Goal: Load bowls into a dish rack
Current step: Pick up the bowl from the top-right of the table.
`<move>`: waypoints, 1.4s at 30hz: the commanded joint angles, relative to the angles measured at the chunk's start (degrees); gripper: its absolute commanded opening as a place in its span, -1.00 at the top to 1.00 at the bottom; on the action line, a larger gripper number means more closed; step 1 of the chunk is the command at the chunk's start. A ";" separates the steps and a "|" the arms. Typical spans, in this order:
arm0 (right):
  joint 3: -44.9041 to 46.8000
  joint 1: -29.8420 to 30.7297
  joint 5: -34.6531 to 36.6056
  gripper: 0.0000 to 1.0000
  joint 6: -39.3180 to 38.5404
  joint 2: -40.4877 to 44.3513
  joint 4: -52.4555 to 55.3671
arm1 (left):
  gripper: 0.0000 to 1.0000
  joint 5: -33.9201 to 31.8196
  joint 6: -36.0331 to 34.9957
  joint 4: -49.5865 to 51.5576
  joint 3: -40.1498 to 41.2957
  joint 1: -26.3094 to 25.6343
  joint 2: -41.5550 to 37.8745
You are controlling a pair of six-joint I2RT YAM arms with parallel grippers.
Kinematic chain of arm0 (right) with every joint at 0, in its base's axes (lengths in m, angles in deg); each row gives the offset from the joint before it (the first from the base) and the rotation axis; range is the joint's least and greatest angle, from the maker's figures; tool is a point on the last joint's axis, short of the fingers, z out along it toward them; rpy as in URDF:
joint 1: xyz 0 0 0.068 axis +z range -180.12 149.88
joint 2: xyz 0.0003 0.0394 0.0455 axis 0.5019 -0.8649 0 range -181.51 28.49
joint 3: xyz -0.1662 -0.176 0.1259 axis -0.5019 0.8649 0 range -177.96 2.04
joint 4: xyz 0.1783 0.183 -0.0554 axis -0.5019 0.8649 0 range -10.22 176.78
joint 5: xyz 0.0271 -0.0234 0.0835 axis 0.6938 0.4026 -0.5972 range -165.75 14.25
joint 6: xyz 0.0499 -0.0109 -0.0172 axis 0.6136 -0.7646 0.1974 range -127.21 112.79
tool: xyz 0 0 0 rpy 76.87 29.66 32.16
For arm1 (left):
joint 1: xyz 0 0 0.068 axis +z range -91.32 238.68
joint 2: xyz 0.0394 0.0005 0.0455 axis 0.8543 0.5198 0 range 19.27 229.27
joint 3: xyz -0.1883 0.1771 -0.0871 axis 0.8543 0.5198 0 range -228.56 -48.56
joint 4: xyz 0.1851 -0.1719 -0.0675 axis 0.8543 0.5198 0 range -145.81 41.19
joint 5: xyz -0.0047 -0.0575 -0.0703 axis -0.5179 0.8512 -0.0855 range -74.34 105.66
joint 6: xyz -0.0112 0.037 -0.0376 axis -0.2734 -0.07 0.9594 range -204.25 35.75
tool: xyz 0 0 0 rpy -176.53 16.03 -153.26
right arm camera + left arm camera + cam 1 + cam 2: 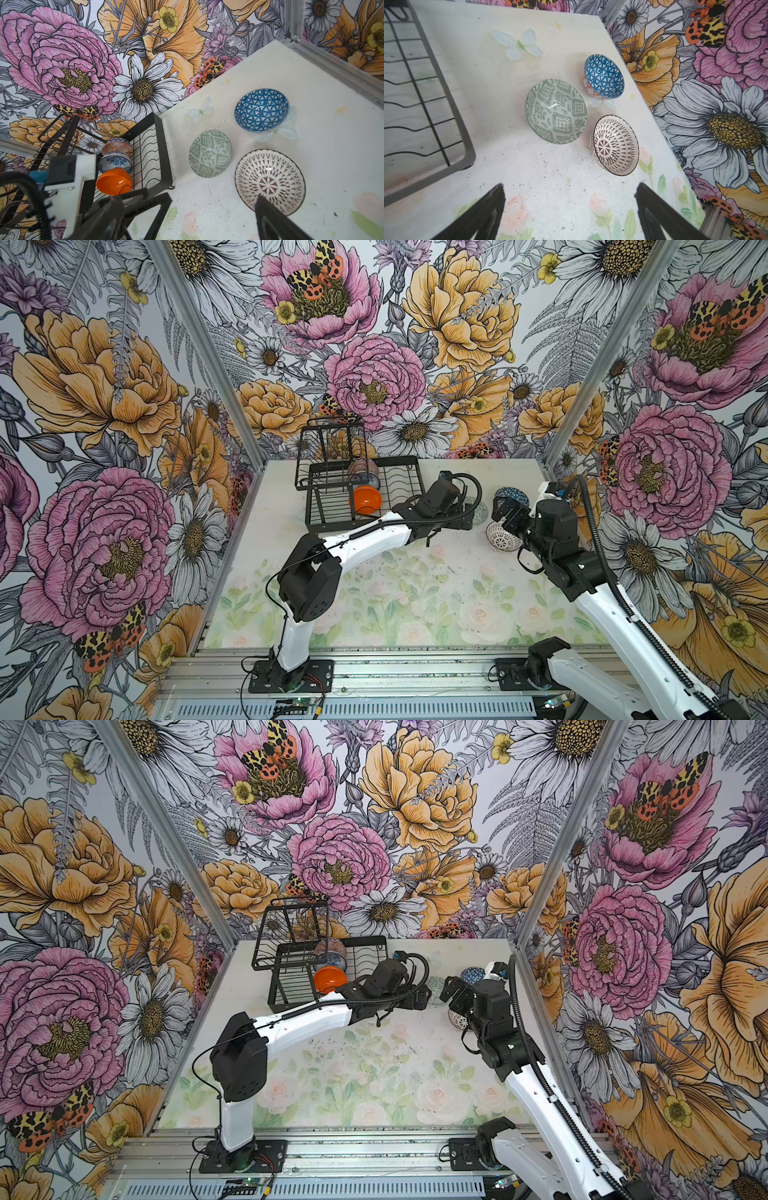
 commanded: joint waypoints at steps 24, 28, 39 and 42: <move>3.33 -13.77 -10.74 -0.99 0.45 3.02 0.28 | -0.58 9.81 13.57 -1.11 -14.87 5.12 18.91; 3.39 -14.43 -11.00 -0.99 0.40 2.74 0.29 | -0.50 9.87 13.40 -1.10 -16.18 5.32 19.97; 3.37 -15.96 -12.51 -0.99 0.11 2.66 0.17 | -0.03 9.62 12.43 0.77 -20.11 5.41 24.33; 2.92 -16.10 -12.85 -0.99 -0.10 1.85 0.07 | 0.05 7.73 11.33 1.41 -19.79 4.96 24.04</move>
